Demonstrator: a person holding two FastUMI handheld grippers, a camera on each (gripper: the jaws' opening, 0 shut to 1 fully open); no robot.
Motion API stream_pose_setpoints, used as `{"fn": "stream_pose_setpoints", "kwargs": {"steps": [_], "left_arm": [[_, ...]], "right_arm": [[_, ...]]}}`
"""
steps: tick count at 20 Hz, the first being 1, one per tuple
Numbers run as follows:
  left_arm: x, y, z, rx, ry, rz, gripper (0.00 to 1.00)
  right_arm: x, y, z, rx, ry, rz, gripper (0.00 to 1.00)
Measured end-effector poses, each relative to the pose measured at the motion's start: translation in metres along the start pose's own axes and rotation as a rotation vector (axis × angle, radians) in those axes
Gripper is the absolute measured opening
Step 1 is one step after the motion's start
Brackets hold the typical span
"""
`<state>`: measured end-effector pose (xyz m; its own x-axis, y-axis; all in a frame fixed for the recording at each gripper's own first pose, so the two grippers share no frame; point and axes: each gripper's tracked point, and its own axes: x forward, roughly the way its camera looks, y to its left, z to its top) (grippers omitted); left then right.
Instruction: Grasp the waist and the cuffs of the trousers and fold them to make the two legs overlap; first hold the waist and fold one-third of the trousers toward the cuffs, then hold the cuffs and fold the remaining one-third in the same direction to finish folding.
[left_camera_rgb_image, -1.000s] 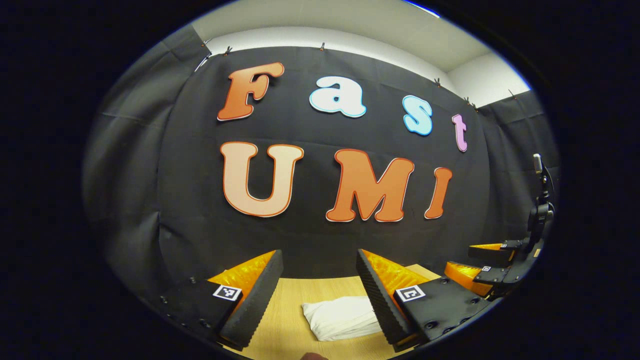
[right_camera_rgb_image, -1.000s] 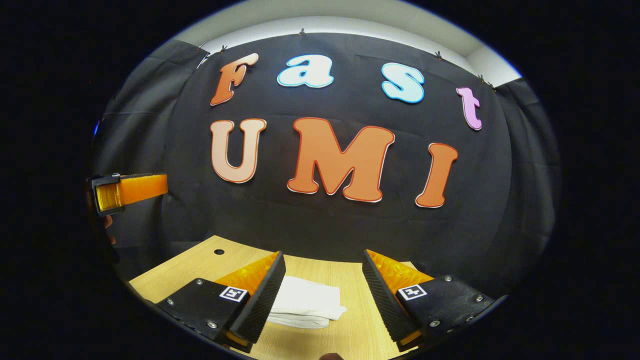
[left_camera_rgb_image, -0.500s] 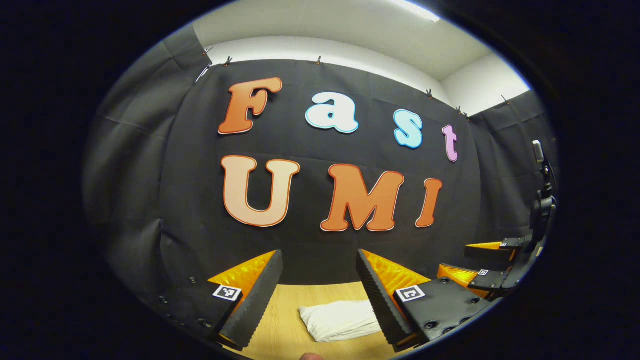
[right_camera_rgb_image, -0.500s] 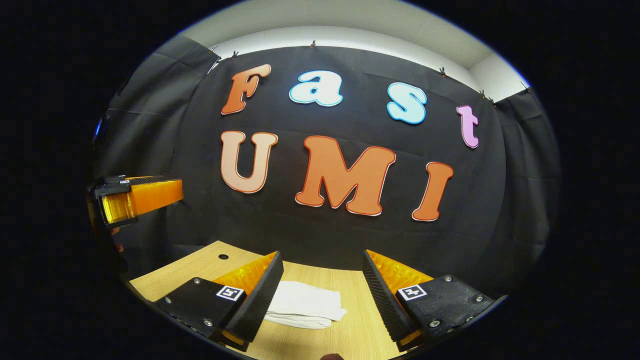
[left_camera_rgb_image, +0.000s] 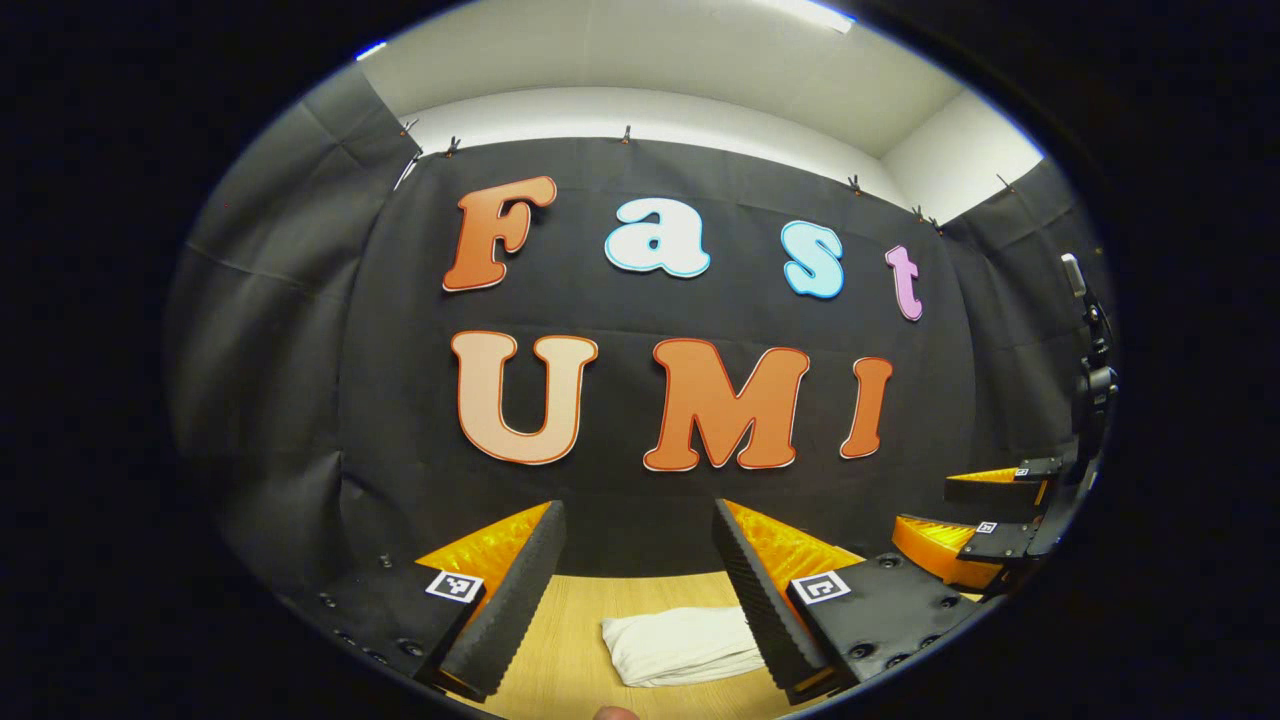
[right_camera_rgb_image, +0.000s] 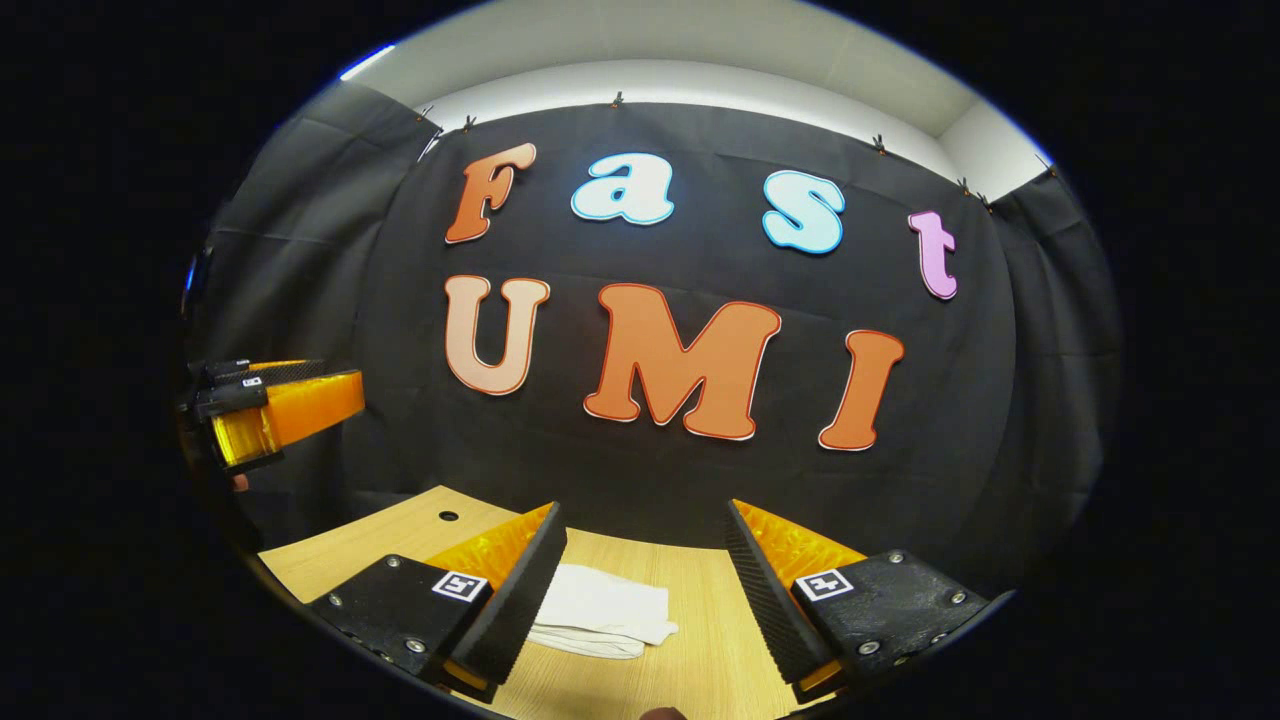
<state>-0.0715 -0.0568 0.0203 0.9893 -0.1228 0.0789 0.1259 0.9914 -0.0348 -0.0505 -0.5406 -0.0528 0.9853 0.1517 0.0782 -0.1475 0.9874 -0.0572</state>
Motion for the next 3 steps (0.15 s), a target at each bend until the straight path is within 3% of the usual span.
{"fn": "stream_pose_setpoints", "kwargs": {"steps": [3], "left_arm": [[-0.0043, -0.0040, -0.0044, -0.008, 0.015, 0.037, 0.94]], "right_arm": [[0.0023, -0.0008, -0.0046, 0.011, 0.007, 0.028, 0.96]]}}
